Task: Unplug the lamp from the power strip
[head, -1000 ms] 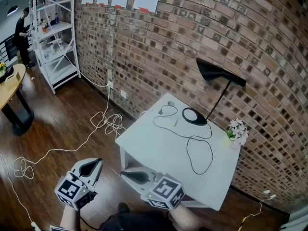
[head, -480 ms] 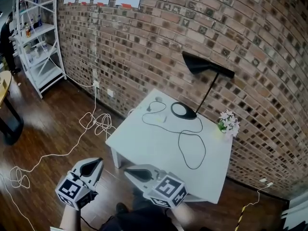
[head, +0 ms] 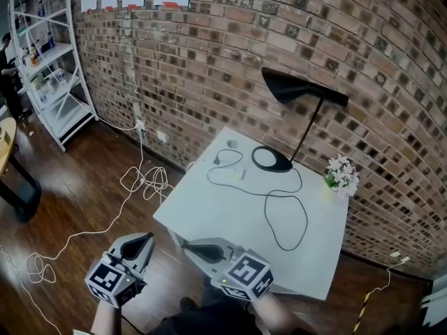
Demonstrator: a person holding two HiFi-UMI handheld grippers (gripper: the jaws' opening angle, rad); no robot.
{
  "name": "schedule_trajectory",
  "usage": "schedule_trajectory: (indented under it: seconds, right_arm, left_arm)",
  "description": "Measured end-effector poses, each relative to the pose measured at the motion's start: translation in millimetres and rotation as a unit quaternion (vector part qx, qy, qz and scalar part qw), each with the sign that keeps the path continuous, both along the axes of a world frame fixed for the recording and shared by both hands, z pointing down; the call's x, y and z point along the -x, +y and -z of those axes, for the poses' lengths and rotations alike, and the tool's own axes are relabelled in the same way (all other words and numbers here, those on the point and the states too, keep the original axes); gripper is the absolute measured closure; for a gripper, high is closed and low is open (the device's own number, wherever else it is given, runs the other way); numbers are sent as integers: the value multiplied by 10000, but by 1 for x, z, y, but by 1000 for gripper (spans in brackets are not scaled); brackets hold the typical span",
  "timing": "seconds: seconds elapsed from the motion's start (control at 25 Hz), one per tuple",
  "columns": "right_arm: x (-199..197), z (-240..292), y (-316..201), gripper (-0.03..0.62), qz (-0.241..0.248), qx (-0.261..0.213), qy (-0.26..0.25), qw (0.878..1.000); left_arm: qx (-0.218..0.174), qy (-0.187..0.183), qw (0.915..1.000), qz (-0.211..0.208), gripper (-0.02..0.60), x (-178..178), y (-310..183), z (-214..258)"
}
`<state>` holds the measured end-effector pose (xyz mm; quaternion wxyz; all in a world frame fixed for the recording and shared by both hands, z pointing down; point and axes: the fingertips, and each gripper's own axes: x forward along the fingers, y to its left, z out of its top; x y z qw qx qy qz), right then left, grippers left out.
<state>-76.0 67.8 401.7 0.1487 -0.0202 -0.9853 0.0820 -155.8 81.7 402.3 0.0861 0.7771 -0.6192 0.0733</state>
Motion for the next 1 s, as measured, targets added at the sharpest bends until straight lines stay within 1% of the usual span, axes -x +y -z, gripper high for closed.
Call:
schedule_trajectory:
  seconds: [0.08,0.24,0.44,0.52,0.64,0.72,0.76,0.92,1.0]
  right_arm:
    - [-2,-3,-18,599,-62,63,2,10000]
    - [0,-3,-52,599,-158,173,-98,9997]
    - [-2,-6,-95,599,-176,282,-132,9994]
    - [-3,-9,-110,599,-190,340,-131,9992]
    - [-7,-15,-138,599,-305,415,-127,9986]
    - [-11,-19,-156,599,-382,474,-124,9981]
    - [-13,-21,-165,599,-407,503,-127,9978]
    - [-18,-26,-193,599,-437,566,-197,9972]
    - [-18,-24,-205,599,-447,571,-269,9970]
  left_arm:
    - [118,18,9999,-47,583,-4,-17,-2]
    - [18,-219,9996,-177,583,3,-53,-3]
    - [101,-331,9991,-251,583,2,-98,-2]
    - [255,-303,9990,-226,583,0,-112,-4]
    - [655,-82,9977,-154,583,-14,-136,2]
    - [721,-52,9973,-120,583,-18,-152,2]
    - [711,-105,9973,-122,583,-18,-159,0]
    - [592,-588,9964,-172,583,-8,-184,-14]
    - [667,-626,9957,-173,583,-13,-198,-10]
